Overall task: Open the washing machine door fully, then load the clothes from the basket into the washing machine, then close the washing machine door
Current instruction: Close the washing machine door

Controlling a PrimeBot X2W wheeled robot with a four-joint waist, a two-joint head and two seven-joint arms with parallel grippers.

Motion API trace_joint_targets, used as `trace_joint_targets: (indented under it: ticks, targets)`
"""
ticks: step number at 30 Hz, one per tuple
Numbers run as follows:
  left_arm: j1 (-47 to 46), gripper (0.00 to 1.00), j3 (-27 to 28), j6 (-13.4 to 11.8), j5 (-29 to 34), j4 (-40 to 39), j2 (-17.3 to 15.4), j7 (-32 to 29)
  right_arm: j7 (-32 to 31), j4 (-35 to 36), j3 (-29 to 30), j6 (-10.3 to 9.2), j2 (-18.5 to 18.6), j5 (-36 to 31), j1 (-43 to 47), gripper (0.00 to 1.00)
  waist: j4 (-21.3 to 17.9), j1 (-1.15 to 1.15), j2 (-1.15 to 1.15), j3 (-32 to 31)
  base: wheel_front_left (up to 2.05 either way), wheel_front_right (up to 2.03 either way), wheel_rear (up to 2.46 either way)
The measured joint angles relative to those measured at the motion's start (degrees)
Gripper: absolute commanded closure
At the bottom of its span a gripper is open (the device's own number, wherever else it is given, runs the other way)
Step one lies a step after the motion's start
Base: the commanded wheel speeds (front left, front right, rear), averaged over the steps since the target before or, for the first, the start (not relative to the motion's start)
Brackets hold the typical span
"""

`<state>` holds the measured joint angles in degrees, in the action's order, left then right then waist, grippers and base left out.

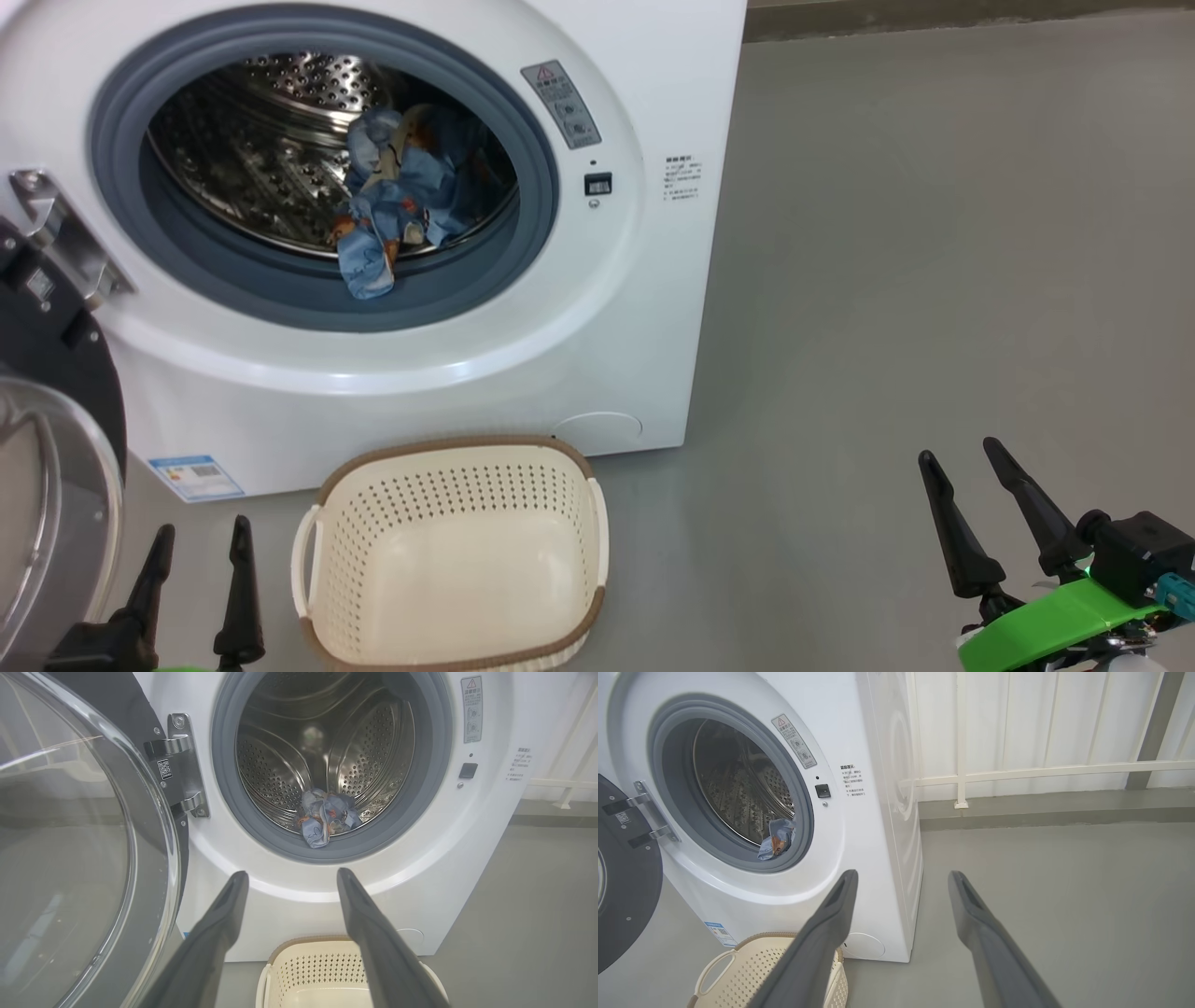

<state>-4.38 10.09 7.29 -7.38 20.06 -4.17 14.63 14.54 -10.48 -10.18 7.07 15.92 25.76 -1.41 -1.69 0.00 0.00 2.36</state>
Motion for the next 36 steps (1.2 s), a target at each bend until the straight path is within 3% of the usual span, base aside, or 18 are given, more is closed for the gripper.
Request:
trace_joint_targets:
  ticks: [10, 19, 36]
  targets:
    - [0.5, 0.00, -0.4, 0.0, -0.1, -0.5, 0.0, 0.0, 0.0, 0.1, 0.0, 0.00, 0.1, 0.0, 0.4, 0.00, 0.3, 0.00, 0.00, -0.4, -1.42, 1.42, 0.00]
    - [1.2, 0.00, -1.8, 0.1, -0.1, -1.2, 0.0, 0.0, 0.0, 0.3, 0.0, 0.00, 0.1, 0.0, 0.8, 0.00, 1.7, 0.00, 0.00, -0.6, -0.27, 0.27, 0.00]
    - [2.8, 0.00, -0.2, -0.1, -0.2, -3.6, 1.0, 0.0, 0.0, 0.7, -3.3, 0.00, 0.1, 0.0, 0.8, 0.00, 10.8, 0.00, 0.00, -1.1, 0.00, 0.00, 0.00]
